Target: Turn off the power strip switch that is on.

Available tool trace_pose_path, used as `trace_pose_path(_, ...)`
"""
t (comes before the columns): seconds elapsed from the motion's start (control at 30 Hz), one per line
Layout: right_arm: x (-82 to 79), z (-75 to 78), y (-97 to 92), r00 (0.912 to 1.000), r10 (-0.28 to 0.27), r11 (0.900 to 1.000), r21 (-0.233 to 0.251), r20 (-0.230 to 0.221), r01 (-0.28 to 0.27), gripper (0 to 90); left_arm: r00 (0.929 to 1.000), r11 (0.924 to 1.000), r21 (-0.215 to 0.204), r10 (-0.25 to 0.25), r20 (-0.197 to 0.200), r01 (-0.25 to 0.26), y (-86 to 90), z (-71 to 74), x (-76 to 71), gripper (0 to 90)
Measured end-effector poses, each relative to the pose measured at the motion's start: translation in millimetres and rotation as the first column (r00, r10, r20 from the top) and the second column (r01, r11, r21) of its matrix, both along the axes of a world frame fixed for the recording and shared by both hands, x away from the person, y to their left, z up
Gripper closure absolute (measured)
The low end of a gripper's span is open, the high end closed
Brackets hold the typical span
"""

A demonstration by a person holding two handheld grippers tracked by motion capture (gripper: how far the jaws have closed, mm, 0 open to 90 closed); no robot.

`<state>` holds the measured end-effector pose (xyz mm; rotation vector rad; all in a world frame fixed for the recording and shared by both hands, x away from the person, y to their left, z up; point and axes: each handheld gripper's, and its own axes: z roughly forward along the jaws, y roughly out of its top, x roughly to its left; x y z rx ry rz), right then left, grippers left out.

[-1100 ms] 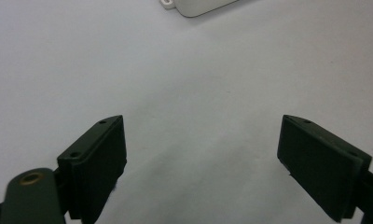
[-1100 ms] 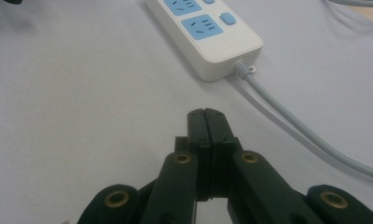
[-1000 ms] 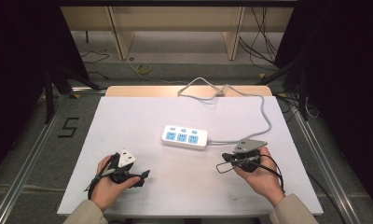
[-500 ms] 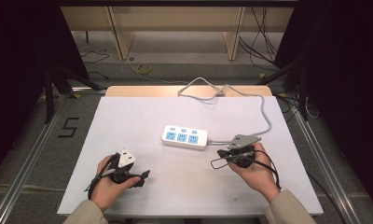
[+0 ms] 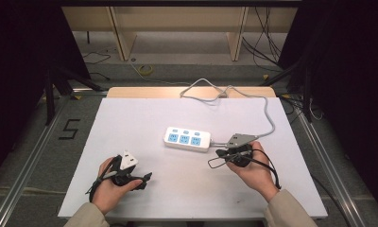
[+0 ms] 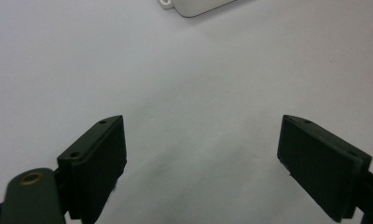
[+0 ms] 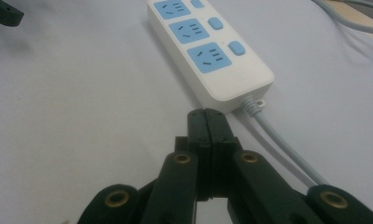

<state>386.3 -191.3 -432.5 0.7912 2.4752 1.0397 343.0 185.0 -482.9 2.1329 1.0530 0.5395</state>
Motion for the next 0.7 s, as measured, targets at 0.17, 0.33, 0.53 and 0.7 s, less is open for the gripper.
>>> trace_pose_path(0.17,4.5,0.5,4.5,1.0,0.003,1.0,-0.001,0.002,-0.003,90.0,1.0,1.0,0.0,0.0,0.0,0.0,0.1,0.0,0.0,15.1)
trace_pose_path(0.33,6.6,0.3,7.0,1.0,0.001,1.0,0.001,0.0,-0.001,90.0,1.0,1.0,0.0,-0.001,0.0,0.001,0.1,-0.2,0.2,15.1)
trace_pose_path(0.53,10.8,0.3,12.1,1.0,0.007,1.0,-0.006,0.0,-0.007,90.0,1.0,1.0,0.001,-0.002,-0.001,0.002,0.0,-0.3,0.1,15.1)
trace_pose_path(0.7,14.3,1.5,16.7,1.0,0.009,0.9999,-0.01,0.003,-0.009,90.0,1.0,1.0,0.0,-0.003,-0.001,0.003,-0.1,-0.2,0.1,15.1)
